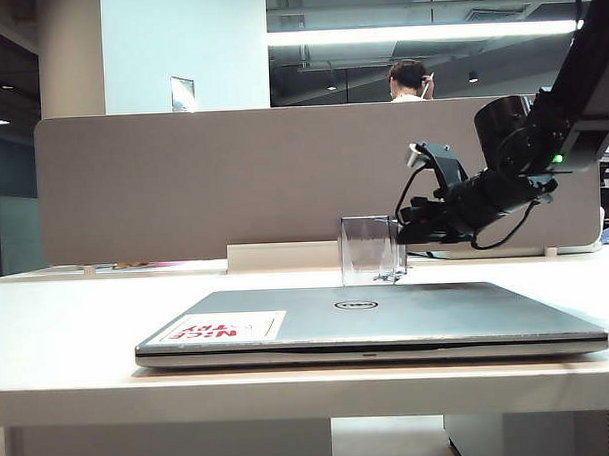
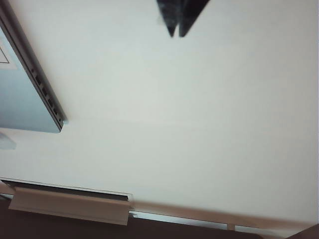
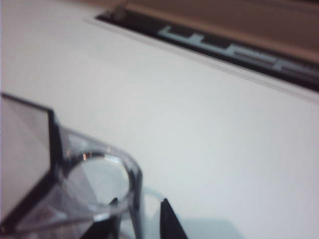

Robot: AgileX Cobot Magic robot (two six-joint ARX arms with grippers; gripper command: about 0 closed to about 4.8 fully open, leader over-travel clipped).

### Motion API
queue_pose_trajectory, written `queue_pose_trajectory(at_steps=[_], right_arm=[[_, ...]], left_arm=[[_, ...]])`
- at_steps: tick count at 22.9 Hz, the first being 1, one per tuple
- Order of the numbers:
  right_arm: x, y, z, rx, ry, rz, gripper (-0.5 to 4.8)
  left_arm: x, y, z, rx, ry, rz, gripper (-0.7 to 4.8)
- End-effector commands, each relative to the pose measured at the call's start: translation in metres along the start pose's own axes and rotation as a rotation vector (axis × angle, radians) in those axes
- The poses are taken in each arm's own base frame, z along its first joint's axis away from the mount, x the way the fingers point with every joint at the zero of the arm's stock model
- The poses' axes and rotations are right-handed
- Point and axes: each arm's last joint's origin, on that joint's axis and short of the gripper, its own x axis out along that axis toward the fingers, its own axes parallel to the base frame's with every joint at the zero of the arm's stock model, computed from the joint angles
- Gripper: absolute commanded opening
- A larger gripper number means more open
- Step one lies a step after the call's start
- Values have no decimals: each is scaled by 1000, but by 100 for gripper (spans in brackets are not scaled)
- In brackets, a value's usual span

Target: Pick up the water cup and place it on the side of the laptop away from you.

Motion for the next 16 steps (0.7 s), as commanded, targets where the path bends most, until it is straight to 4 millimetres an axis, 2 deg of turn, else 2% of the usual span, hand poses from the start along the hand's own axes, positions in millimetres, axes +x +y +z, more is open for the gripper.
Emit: queue_pose_trajectory(at_steps=[1,12,13,16], right_arm=[[-4,2,0,4,70,-3,122],[-22,8,12,54,181,9,115],[-25,9,14,63,198,12,106],[-30,12,17,81,236,21,24]], left_arm=[[0,0,-1,-4,15,2,-6],[0,0,-1,-3,15,2,-6],[0,0,-1,-4,15,2,-6],[0,0,-1,-4,15,2,-6]])
